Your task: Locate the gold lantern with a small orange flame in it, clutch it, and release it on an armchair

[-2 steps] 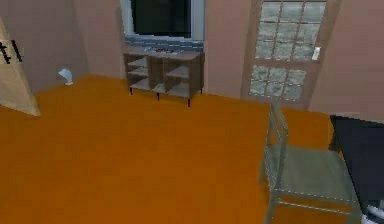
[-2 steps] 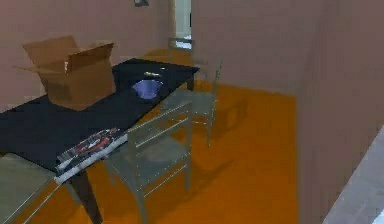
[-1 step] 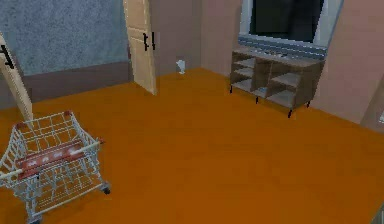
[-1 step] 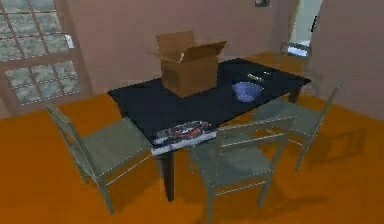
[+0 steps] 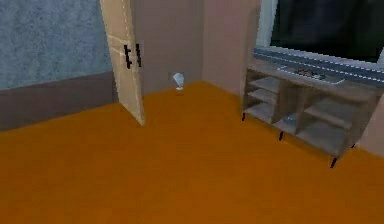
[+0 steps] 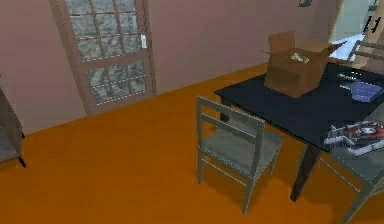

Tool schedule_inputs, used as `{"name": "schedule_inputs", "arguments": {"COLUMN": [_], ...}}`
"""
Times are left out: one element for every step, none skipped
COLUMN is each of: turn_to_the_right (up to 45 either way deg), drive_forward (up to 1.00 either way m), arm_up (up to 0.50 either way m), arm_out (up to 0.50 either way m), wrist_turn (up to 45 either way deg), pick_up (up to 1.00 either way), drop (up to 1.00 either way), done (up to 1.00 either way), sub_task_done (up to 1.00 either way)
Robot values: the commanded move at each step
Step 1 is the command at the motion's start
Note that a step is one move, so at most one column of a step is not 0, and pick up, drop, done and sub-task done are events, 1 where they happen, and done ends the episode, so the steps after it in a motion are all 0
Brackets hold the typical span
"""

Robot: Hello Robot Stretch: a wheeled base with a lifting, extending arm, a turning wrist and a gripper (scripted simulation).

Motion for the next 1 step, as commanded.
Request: {"name": "schedule_inputs", "arguments": {"turn_to_the_right": [-3.0], "drive_forward": [0.00], "arm_up": [0.00], "arm_out": [0.00], "wrist_turn": [0.0], "pick_up": [0.00], "drop": [0.00], "done": [0.00], "sub_task_done": [0.00]}}
